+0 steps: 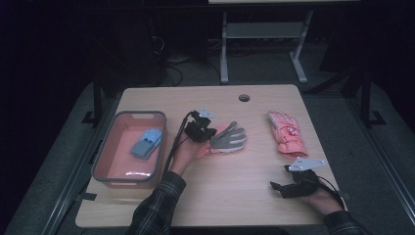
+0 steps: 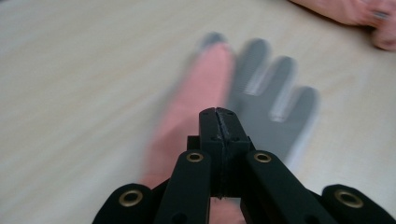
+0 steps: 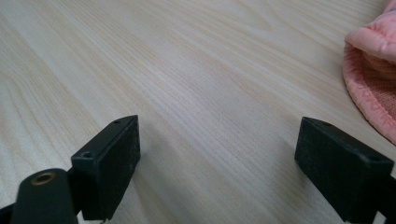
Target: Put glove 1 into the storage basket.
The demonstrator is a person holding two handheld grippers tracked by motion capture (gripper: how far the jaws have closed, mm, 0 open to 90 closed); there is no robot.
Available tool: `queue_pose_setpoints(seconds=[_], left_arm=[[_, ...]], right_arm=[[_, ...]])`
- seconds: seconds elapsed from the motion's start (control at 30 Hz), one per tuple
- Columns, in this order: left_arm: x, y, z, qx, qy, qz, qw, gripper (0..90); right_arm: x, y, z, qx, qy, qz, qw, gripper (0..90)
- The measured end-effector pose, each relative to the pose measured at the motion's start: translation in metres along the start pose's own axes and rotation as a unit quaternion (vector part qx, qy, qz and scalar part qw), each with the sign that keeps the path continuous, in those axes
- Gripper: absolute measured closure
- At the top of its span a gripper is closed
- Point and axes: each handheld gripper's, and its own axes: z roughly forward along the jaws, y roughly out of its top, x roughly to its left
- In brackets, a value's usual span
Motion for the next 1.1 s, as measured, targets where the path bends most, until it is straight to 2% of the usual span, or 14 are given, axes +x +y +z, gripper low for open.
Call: queue_pose_setpoints(seconds=[0.07,0.13,0.3,0.43,0.53,0.67,0.73,0.97,1.0,1.1], left_arm=[[0.013,0.002,-0.003,0.005,0.018,-0.003,0.9998,89.8],[0.022,0.004,0.001,0.013,0.030,-0.009,0.9994,89.8],[0.029,-0.003,0.017,0.040,0.045,-0.017,0.9980,89.8],[0.028,-0.011,0.022,0.056,0.043,-0.018,0.9973,89.8],[0.029,-0.016,0.020,0.062,0.035,-0.025,0.9971,89.8],[0.021,-0.023,0.014,0.076,0.019,-0.022,0.9967,89.8],[0.017,-0.027,0.010,0.080,0.004,-0.026,0.9965,89.8],[0.002,-0.039,0.002,0.089,-0.033,-0.015,0.9954,89.8],[0.001,-0.040,-0.001,0.097,-0.038,-0.004,0.9946,89.8],[-0.006,-0.044,-0.004,0.092,-0.056,-0.004,0.9942,89.8]], right_arm=[[0.000,0.000,0.000,0.000,0.000,-0.001,1.0000,13.7],[0.000,0.000,0.000,0.000,0.000,-0.001,1.0000,13.7],[0.000,0.000,0.000,0.000,0.000,-0.001,1.0000,13.7],[0.000,0.000,0.000,0.000,0.001,-0.001,1.0000,13.7],[0.000,0.000,0.000,0.000,0.000,-0.001,1.0000,13.7],[0.000,0.000,0.000,0.000,0.000,-0.001,1.0000,13.7],[0.000,0.000,0.000,0.000,0.000,-0.001,1.0000,13.7],[0.000,0.000,0.000,0.000,0.000,0.000,1.0000,13.7],[0.000,0.000,0.000,0.000,0.000,0.000,1.0000,13.7],[0.000,0.000,0.000,0.000,0.000,0.000,1.0000,13.7]])
